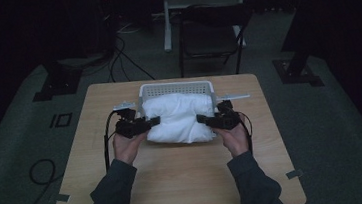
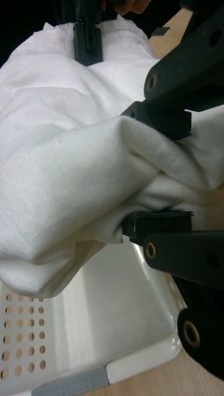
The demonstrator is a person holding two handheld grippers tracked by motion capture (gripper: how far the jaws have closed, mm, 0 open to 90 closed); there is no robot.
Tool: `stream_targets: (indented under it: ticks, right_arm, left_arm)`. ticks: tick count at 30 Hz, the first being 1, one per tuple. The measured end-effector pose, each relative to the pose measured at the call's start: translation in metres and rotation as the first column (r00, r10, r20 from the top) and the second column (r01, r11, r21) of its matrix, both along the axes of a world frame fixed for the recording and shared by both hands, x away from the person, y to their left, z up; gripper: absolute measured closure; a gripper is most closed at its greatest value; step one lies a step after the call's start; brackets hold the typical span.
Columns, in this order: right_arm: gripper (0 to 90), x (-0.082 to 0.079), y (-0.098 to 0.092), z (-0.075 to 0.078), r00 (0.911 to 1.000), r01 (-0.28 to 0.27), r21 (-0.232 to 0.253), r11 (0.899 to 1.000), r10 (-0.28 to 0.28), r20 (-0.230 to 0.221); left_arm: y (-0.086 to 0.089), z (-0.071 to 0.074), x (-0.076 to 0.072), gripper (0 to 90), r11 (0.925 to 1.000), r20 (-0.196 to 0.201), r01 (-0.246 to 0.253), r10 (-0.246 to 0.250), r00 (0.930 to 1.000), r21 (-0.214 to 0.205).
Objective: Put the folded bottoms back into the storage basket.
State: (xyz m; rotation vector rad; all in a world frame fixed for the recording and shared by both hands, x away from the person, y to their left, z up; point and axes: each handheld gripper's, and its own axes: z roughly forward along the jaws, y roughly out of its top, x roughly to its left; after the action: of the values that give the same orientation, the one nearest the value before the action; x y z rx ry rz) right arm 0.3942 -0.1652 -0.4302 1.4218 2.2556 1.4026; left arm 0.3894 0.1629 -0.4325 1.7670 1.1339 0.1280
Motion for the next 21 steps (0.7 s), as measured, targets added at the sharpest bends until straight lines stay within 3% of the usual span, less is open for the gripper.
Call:
stream_targets:
  ticks: [21]
  right_arm:
    - [59.7,0.018,0.001,0.005,0.9999,0.012,-0.008,1.000,-0.012,0.002]
  left_arm:
    - [-0.001,0.004,0.017,61.2,0.9998,0.000,-0.019,0.019,0.9998,-0.008]
